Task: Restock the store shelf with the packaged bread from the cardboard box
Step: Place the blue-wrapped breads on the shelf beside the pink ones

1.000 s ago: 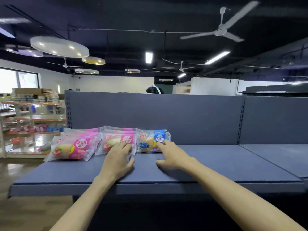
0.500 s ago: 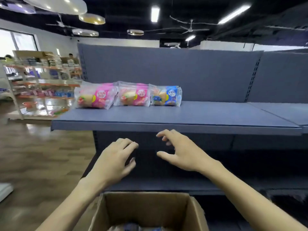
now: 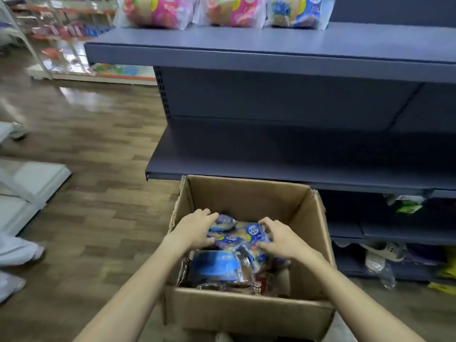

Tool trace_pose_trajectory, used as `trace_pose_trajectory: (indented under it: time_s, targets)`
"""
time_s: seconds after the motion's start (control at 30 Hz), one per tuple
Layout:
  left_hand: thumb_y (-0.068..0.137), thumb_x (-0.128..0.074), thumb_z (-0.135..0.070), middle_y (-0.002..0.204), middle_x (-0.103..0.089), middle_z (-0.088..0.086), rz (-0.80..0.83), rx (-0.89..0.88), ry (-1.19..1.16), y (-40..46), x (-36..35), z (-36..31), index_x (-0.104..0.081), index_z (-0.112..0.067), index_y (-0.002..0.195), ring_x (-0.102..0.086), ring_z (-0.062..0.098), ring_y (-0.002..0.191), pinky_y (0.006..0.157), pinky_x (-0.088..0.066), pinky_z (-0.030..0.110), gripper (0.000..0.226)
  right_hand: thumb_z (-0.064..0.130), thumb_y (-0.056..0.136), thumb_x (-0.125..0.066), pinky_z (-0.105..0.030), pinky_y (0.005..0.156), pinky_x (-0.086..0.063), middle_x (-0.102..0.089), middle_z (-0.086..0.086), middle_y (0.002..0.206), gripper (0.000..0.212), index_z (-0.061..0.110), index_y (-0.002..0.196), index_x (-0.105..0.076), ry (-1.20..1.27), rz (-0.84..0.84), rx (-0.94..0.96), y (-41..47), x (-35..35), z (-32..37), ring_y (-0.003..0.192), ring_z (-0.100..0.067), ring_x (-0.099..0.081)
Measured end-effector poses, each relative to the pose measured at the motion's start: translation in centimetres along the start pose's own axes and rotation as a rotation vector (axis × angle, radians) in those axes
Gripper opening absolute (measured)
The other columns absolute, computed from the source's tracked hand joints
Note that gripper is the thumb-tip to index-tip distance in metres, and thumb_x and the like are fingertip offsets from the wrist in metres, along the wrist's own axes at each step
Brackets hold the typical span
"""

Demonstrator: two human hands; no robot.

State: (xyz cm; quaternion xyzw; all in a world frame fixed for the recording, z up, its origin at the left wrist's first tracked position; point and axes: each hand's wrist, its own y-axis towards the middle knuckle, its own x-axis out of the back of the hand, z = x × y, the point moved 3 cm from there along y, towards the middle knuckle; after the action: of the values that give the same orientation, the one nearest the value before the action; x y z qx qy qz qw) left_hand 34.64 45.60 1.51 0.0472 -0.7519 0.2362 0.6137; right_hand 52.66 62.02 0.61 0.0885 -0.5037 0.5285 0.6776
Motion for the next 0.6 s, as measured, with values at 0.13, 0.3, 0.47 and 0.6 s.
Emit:
trace_pose_trajectory:
  time_s: [0.13,0.3,0.47,0.6]
  targets:
    - [0.082,-0.071,-0.034,0.133,-0.055,0.006,0.234,-0.005,-0.018,1.9,-2.3,-0.7,-0.05,-0.02,0.132,-0.052,0.027,0.121,0.092,-0.047,0.037,0.056,0.045,0.085,-0.07,-0.032,0.101,-0.04,-0.054,-0.009,0.13,0.066,0.021,0.139,-0.043,0.04,0.025,-0.096,0.3,-2.5,-1.3,0.125,-0.026,-0.05]
    - [0.078,-0.073,-0.036,0.111,-0.064,0.006,0.379,-0.082,-0.03,4.5,-5.1,-3.4,-0.055,-0.02,0.113,-0.06,0.029,0.103,0.076,-0.049,0.037,0.042,0.039,0.083,-0.074,-0.035,0.099,-0.045,-0.048,-0.01,0.135,0.077,0.023,0.147,-0.035,0.016,0.048,-0.236,-0.2,-3.7,-3.2,0.124,-0.029,-0.051]
    - [0.076,-0.075,-0.042,0.119,-0.061,0.007,0.372,-0.124,-0.063,7.3,-7.0,-7.1,-0.054,-0.021,0.112,-0.059,0.028,0.109,0.083,-0.05,0.036,0.047,0.03,0.079,-0.077,-0.037,0.102,-0.046,-0.048,-0.014,0.133,0.067,0.02,0.135,-0.044,-0.01,0.058,-0.315,-0.7,-2.9,-4.9,0.125,-0.032,-0.052]
    - [0.074,-0.075,-0.05,0.134,-0.051,0.012,0.313,-0.1,-0.055,9.3,-8.3,-9.6,-0.05,-0.015,0.128,-0.049,0.031,0.125,0.1,-0.044,0.038,0.069,0.023,0.076,-0.077,-0.036,0.102,-0.048,-0.051,-0.009,0.13,0.065,0.025,0.134,-0.046,-0.02,0.08,-0.339,-0.5,-2.5,-5.8,0.117,-0.03,-0.056]
